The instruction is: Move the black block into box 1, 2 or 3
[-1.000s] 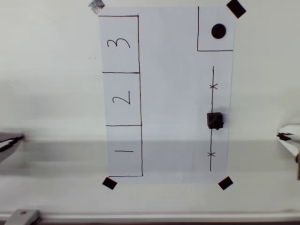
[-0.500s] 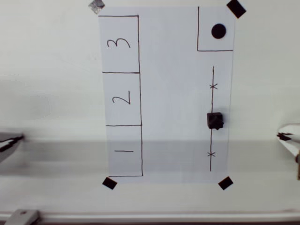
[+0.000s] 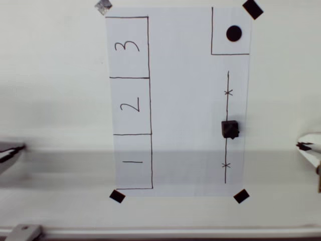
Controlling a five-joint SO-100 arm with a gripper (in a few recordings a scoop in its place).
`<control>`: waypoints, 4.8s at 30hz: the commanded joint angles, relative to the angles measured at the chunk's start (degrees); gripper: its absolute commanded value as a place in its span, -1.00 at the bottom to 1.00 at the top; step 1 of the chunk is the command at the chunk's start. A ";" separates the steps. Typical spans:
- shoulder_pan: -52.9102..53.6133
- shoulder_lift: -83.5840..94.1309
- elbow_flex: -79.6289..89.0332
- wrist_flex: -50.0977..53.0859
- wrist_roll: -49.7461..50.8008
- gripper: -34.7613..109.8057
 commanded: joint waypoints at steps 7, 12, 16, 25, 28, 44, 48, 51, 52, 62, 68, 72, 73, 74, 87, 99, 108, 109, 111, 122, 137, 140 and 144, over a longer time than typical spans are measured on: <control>-0.44 0.09 0.62 1.32 0.09 -0.52; -0.44 0.09 0.62 1.32 0.09 -0.52; -0.44 0.09 0.62 1.32 0.09 -0.52; -0.44 0.09 0.62 1.32 0.09 -0.51; -0.44 0.09 0.62 1.32 0.09 -0.51; -0.53 0.09 0.62 1.14 -2.37 -0.50; -0.70 0.09 0.62 1.14 -2.72 -0.52; -0.79 0.09 0.53 0.88 -3.52 -0.52; -0.53 0.09 0.18 0.79 -3.78 -0.52; -2.64 -13.80 -14.06 1.85 1.14 -0.52; -4.22 -26.46 -26.02 2.11 2.46 -0.31; -3.69 -35.42 -33.31 0.88 2.81 -0.26; -3.43 -37.35 -34.72 0.35 2.90 -0.25; -2.99 -39.11 -35.77 -0.26 2.81 -0.25; -0.26 -65.13 -55.37 -3.69 4.39 -0.20; 2.72 -77.87 -65.21 -7.03 3.96 -0.14; 4.13 -86.84 -70.58 -7.56 2.46 -0.14; 4.13 -87.54 -70.84 -7.82 2.46 -0.14; 4.13 -89.21 -71.54 -8.26 1.85 -0.14; 3.96 -93.96 -72.86 -9.93 -0.18 -0.14; 3.25 -98.53 -73.56 -12.48 -1.49 -0.14; 3.08 -100.02 -74.44 -13.36 -0.97 -0.14; 3.08 -101.60 -75.59 -13.89 -0.79 -0.17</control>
